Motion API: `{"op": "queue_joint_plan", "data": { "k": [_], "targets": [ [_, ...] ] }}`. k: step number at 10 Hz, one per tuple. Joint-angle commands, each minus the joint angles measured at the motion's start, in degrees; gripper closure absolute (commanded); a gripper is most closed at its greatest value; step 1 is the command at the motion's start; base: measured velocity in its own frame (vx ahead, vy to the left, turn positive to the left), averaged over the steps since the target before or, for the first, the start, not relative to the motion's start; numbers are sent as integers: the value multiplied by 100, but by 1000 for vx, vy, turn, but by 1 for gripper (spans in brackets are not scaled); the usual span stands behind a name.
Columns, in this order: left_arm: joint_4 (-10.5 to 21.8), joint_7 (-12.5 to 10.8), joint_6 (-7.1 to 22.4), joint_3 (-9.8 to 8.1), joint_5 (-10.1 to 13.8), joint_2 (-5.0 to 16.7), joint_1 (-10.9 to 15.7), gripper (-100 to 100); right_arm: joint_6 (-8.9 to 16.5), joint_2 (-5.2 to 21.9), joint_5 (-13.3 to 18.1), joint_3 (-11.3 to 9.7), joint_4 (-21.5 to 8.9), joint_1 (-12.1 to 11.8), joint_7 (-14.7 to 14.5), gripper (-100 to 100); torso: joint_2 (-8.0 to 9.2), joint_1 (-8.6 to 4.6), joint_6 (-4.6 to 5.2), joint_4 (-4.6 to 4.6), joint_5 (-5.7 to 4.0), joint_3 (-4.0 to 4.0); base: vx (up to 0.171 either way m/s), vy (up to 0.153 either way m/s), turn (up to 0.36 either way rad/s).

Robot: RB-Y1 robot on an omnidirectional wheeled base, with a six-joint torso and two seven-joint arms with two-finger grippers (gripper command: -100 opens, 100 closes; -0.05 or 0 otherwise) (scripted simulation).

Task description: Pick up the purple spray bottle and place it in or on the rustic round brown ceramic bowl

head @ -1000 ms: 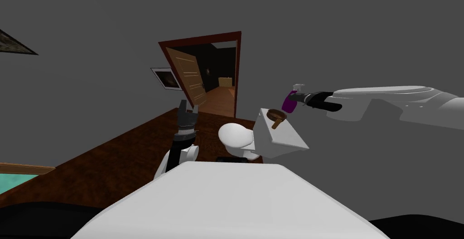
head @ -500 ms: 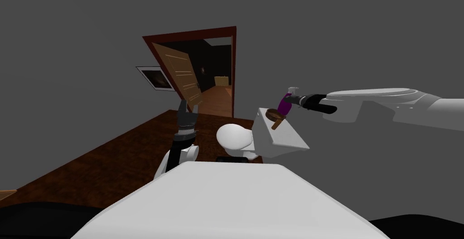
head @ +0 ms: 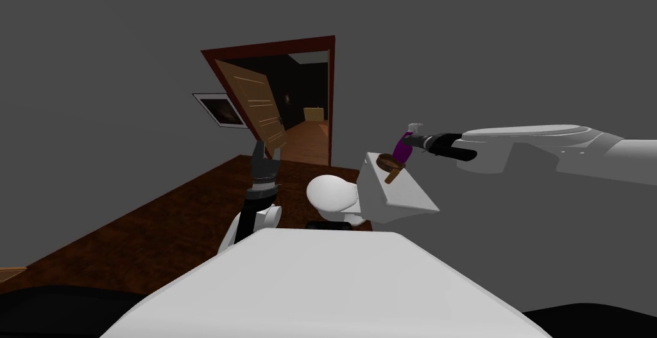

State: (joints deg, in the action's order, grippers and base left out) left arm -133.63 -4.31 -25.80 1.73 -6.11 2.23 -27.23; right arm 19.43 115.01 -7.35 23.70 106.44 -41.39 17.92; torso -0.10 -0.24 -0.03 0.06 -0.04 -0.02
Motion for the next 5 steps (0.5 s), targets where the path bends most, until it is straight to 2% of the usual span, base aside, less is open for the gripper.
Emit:
{"op": "queue_joint_plan", "data": {
  "k": [1,4,5],
  "targets": [
    [0,0,0,0,0,0,0,0,1,1,1,-2,-1,1,-7,100,0,0,0,0,0,0,0,0,0],
    [0,0,0,0,0,0,0,0,1,1,1,-2,-1,1,-7,100,1,4,-3,0,4,0,-2,-3,9],
    [0,0,0,0,0,0,0,0,49,92,-132,-40,-164,-8,-26,100,2,2,-4,0,5,1,41,67,-153]
  ]
}}
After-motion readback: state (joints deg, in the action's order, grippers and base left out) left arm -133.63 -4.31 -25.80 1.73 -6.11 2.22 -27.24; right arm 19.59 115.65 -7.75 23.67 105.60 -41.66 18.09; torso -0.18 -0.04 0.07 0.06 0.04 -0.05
